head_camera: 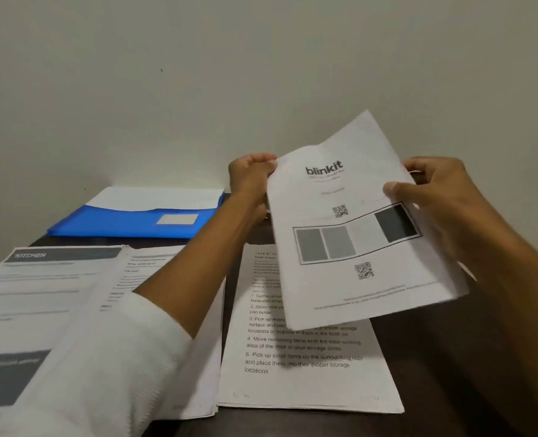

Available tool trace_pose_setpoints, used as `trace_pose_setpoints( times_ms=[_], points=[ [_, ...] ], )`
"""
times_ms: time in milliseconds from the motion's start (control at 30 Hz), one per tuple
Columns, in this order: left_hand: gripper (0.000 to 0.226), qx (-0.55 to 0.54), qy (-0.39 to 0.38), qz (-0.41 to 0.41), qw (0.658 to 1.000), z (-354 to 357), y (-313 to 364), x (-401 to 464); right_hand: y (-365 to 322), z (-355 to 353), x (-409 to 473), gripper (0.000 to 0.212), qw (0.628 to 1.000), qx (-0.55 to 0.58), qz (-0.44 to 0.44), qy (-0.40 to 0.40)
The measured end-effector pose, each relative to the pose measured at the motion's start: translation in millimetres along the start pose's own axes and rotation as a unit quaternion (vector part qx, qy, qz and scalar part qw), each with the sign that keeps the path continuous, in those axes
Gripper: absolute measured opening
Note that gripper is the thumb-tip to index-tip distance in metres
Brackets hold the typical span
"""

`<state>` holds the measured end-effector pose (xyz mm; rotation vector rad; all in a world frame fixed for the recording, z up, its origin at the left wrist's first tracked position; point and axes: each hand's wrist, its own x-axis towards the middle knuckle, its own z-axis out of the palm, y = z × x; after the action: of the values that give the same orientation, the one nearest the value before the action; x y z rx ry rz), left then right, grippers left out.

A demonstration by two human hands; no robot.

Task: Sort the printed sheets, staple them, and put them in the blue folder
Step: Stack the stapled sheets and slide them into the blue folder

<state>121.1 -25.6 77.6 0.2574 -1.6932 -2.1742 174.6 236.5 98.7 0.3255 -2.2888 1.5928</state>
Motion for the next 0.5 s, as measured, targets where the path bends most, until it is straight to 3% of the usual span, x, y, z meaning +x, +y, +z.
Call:
trace_pose_setpoints(
  times_ms=[133, 300, 367, 500],
  points=[
    [0.009, 0.067, 0.006, -0.033, 0.997, -38.1, -20.9, -1.1, 28.0, 31.7, -14.9, 0.017, 0.996, 0.046, 0.070, -0.020],
    [0.010, 0.257, -0.004, -0.075, 0.964, -77.3, -56.8, -4.1, 67.7, 64.0, -56.9, 0.016, 0.986, 0.044, 0.152, -0.061],
    [0.023, 0.272, -0.022, -0.084, 0.958, -88.4, -69.2, -3.8, 77.8, 68.8, -65.2, 0.016, 0.984, 0.046, 0.160, -0.066],
    [0.020, 0.259, -0.044, -0.064, 0.963, -96.4, -79.4, -11.0, 88.2, 69.1, -71.7, 0.012, 0.983, 0.010, 0.162, -0.083]
  ],
)
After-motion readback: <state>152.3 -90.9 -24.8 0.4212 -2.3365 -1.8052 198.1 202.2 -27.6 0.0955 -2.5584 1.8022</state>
